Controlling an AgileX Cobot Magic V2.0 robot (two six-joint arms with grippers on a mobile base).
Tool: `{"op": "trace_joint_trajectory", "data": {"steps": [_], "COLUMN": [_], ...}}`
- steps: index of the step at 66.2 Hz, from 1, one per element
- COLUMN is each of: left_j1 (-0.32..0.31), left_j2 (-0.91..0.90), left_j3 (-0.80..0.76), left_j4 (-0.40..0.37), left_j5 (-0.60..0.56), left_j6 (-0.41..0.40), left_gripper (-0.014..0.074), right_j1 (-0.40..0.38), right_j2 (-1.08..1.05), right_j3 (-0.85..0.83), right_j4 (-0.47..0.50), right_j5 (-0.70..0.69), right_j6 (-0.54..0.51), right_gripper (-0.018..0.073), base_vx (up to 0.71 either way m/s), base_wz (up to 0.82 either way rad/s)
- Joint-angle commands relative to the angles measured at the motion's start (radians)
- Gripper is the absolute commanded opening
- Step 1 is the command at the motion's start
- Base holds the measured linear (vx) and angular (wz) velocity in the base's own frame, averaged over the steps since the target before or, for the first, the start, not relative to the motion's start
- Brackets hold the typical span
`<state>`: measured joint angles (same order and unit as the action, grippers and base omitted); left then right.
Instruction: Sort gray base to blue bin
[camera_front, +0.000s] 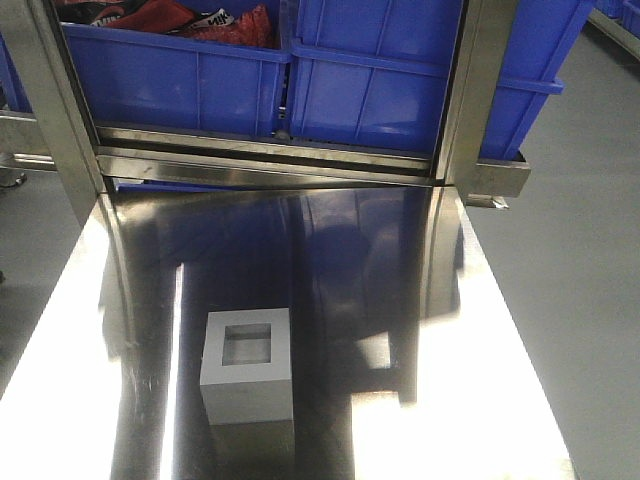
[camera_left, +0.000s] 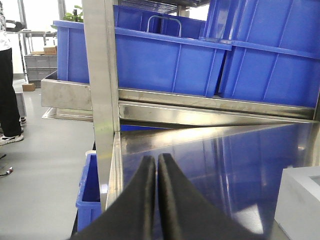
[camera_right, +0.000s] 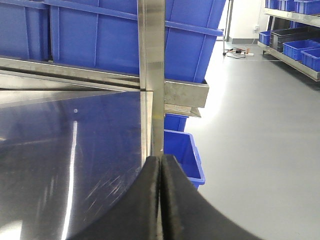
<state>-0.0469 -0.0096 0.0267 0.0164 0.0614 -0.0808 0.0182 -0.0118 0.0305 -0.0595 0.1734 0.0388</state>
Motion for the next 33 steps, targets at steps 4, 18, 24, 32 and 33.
{"op": "trace_joint_trajectory", "data": {"steps": [4,18,24,32,33], "left_j1": [-0.006,-0.006,-0.006,-0.006,-0.006], "left_j2": [-0.016,-0.016,-0.016,-0.016,-0.016], "left_j3": [0.028,0.028,0.028,0.028,0.028], "left_j4": [-0.002,-0.002,-0.002,-0.002,-0.002], "left_j5": [-0.074,-0.074,-0.074,-0.074,-0.074], "left_j6": [-0.009,-0.009,-0.009,-0.009,-0.009], "left_gripper": [-0.0006,-0.0006,-0.0006,-0.0006,-0.0006], "right_j1": [-0.005,-0.005,-0.005,-0.005,-0.005], "right_j2": [-0.011,-0.011,-0.011,-0.011,-0.011], "right_j3": [0.014,0.014,0.014,0.014,0.014], "right_j4": [-0.006,-0.006,-0.006,-0.006,-0.006], "right_j5": [-0.075,-0.075,-0.075,-0.075,-0.075], "right_j6": [-0.005,-0.005,-0.005,-0.005,-0.005], "right_gripper": [-0.0009,-0.0009,-0.0009,-0.0009,-0.0009], "base_vx": [0.00,0.00,0.00,0.00,0.00], "base_wz": [0.00,0.00,0.00,0.00,0.00]}}
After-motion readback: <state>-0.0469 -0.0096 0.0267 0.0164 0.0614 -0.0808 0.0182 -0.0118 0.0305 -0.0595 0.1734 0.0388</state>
